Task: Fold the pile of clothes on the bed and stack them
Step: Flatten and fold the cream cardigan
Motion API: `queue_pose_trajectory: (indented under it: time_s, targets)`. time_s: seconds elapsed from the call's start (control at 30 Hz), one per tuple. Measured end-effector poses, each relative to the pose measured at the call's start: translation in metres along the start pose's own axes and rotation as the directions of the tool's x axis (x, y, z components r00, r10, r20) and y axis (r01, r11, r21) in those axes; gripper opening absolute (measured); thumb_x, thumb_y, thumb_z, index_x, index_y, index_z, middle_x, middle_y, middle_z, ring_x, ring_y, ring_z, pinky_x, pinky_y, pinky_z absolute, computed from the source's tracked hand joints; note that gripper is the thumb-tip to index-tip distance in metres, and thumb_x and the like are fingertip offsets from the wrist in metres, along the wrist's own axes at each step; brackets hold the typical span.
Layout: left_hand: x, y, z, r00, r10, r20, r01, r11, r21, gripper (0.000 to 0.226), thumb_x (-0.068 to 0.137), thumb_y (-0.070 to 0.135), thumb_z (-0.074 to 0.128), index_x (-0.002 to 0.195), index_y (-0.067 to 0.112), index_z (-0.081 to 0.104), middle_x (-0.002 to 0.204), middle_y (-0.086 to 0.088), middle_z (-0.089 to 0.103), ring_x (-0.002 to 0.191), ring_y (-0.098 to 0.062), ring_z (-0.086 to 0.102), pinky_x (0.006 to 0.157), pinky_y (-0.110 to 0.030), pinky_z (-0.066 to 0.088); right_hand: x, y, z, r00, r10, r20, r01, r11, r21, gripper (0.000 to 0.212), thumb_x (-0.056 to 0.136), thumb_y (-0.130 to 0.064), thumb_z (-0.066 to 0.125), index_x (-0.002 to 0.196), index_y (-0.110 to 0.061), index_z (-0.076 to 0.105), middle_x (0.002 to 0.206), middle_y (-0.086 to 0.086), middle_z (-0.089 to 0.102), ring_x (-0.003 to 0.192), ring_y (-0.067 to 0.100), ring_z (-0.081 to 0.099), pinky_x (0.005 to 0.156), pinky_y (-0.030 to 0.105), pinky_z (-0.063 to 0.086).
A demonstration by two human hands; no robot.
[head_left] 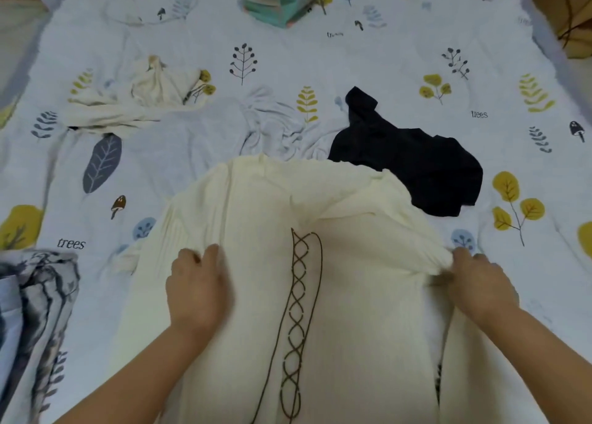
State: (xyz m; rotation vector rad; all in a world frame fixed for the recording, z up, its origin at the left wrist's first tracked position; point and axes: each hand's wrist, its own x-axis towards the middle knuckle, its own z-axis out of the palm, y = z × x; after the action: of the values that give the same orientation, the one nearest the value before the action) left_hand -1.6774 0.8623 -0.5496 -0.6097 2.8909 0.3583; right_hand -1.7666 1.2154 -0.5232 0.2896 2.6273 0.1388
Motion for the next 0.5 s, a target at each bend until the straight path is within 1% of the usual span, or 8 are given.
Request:
queue_pose_trajectory:
  time_s: [0.03,0.1,0.2,0.3,0.33,0.4,0.47,0.5]
  targets:
    - [0.001,0.006,-0.003,0.997,0.046,-0.061,-0.047,0.999,-0.007,0.043,0.067,-0.008,0.067,0.109,-0.003,0.061,0.086,-0.025,0.051,0.070,-0.037,0.051,0.058,-0.038,0.039,-0.002,-0.007,-0.003,0.999,0.018,0.047,-0.017,0.999,-0.030,0.045,0.087,-0.023,0.048,0.130,-0.016,0.034,0.121,0.014,0.044,0.111,0.031,0.044,0.085,0.037,0.039]
    - [0.012,0.021,-0.007,0.983,0.103,-0.155,-0.114,0.991,-0.065,0.034,0.067,-0.003,0.073,0.100,-0.005,0.064,0.087,-0.027,0.056,0.072,-0.040,0.055,0.061,-0.041,0.043,-0.009,-0.028,-0.008,0.998,-0.032,-0.051,0.031,0.999,-0.008,0.057,0.082,-0.032,0.056,0.133,-0.020,0.032,0.124,0.011,0.042,0.116,0.028,0.039,0.092,0.040,0.035]
    - [0.045,0.054,-0.010,0.975,0.087,-0.205,-0.130,0.970,-0.208,0.023,0.085,0.017,0.062,0.103,0.002,0.063,0.097,-0.018,0.057,0.087,-0.035,0.055,0.072,-0.038,0.042,-0.021,-0.066,-0.011,0.926,-0.242,-0.290,0.286,0.950,0.121,0.054,0.075,-0.016,0.060,0.126,-0.015,0.044,0.113,0.008,0.045,0.103,0.027,0.040,0.078,0.036,0.029]
    - [0.084,0.092,-0.006,0.973,0.087,-0.213,-0.148,0.946,-0.290,0.038,0.085,0.034,0.060,0.115,0.010,0.056,0.109,-0.012,0.051,0.101,-0.028,0.048,0.080,-0.034,0.039,-0.021,-0.104,-0.008,0.906,-0.318,-0.280,0.384,0.897,0.222,0.048,0.082,-0.015,0.053,0.129,-0.017,0.042,0.116,0.005,0.044,0.103,0.022,0.039,0.078,0.031,0.029]
    - [0.094,0.102,-0.005,0.976,0.126,-0.179,-0.169,0.953,-0.253,0.048,0.082,0.038,0.063,0.121,0.013,0.051,0.115,-0.012,0.046,0.106,-0.028,0.045,0.082,-0.034,0.038,-0.019,-0.113,-0.007,0.912,-0.318,-0.260,0.382,0.889,0.252,0.048,0.085,-0.016,0.050,0.132,-0.017,0.040,0.120,0.005,0.043,0.105,0.021,0.039,0.081,0.030,0.030]
    - [0.111,0.112,0.002,0.976,0.213,-0.048,-0.215,0.976,-0.042,0.061,0.077,0.035,0.067,0.129,0.017,0.042,0.122,-0.012,0.038,0.111,-0.029,0.039,0.083,-0.036,0.038,-0.016,-0.125,-0.004,0.919,-0.312,-0.239,0.376,0.877,0.299,0.047,0.088,-0.016,0.048,0.134,-0.017,0.038,0.124,0.005,0.042,0.109,0.020,0.038,0.086,0.029,0.032]
    - [0.121,0.108,0.008,0.966,0.257,0.018,-0.258,0.964,0.064,0.042,0.080,0.019,0.060,0.121,0.012,0.050,0.116,-0.012,0.042,0.106,-0.028,0.042,0.077,-0.034,0.037,-0.013,-0.131,-0.002,0.921,-0.306,-0.240,0.373,0.870,0.323,0.044,0.089,-0.016,0.047,0.132,-0.017,0.039,0.124,0.005,0.041,0.108,0.019,0.038,0.085,0.027,0.032]
    - [0.122,0.104,0.008,0.968,0.251,-0.018,-0.251,0.968,0.006,0.029,0.083,0.013,0.054,0.111,0.008,0.056,0.108,-0.011,0.048,0.099,-0.027,0.046,0.071,-0.031,0.036,-0.012,-0.131,0.000,0.921,-0.302,-0.247,0.373,0.867,0.331,0.041,0.089,-0.015,0.046,0.131,-0.016,0.040,0.122,0.005,0.042,0.106,0.019,0.038,0.083,0.026,0.032]
